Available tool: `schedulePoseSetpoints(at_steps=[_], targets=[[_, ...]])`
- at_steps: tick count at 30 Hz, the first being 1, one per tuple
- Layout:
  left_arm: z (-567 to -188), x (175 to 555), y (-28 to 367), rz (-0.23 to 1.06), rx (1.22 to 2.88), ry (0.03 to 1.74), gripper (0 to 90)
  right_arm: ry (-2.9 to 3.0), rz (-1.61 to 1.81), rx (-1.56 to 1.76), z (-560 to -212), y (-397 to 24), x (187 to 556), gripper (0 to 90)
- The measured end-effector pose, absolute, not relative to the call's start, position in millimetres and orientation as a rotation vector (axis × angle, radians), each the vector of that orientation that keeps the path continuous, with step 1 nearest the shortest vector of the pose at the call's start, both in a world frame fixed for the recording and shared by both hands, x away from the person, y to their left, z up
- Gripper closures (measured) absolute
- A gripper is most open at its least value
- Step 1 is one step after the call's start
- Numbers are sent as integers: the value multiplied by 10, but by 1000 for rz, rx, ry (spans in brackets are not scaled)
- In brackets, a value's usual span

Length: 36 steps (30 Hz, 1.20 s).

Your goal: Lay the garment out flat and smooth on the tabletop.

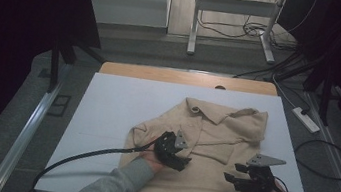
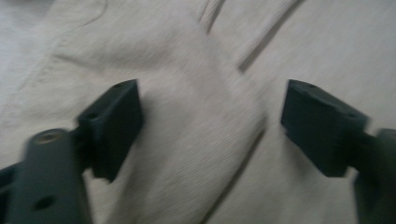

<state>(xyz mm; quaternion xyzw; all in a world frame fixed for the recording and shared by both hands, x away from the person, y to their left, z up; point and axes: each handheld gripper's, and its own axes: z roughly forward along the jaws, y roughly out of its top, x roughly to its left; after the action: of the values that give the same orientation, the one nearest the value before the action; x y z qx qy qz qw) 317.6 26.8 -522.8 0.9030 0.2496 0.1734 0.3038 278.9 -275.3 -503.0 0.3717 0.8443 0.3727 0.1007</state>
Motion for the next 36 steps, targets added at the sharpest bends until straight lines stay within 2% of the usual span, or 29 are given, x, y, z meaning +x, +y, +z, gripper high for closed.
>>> schedulePoseSetpoints(at_steps=[2, 5, 8, 10, 14, 21, 29, 36], targets=[[-5220, 3172, 294, 480, 2400, 649, 377, 2492, 1100, 1100, -5034, -2758, 2792, 411], [-5208, 3166, 336, 527, 2415, 620, 570, 2490, 1099, 1098, -5033, -2766, 2794, 411], [-5157, 3217, 428, 413, 2385, 643, 715, 2484, 1099, 1101, -5023, -2778, 2792, 411], [-5127, 3258, 506, 347, 2361, 655, 761, 2478, 1101, 1108, -5016, -2794, 2794, 411], [-5025, 3309, 665, 298, 2284, 684, 777, 2467, 1099, 1125, -5015, -2824, 2805, 411], [-4765, 3456, 975, 386, 2206, 746, 778, 2455, 1102, 1125, -5014, -2826, 2802, 410], [-4620, 4038, 1575, 372, 2081, 940, 778, 2463, 1098, 1127, -5022, -2827, 2806, 406], [-4705, 4545, 2014, 474, 2069, 1110, 779, 2470, 1090, 1136, -5040, -2828, 2824, 404]])
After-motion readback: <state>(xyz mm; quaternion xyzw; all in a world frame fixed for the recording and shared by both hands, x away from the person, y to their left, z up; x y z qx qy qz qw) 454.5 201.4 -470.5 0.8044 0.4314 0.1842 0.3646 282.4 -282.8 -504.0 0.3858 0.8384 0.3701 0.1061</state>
